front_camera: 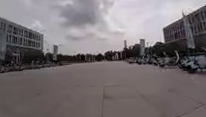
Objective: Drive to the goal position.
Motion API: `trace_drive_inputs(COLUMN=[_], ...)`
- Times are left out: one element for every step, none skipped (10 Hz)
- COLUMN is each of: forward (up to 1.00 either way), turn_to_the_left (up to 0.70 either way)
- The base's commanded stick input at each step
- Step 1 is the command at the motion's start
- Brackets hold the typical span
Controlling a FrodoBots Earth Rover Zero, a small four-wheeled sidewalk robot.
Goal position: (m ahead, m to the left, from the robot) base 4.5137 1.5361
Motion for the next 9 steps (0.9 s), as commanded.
trace_drive_inputs(forward=[0.70, 0.70, 0.70, 0.70, 0.70, 0.70, 0.70, 0.70, 0.70], turn_to_the_left=[0.00, 0.00, 0.00, 0.00, 0.00, 0.00, 0.00, 0.00, 0.00])
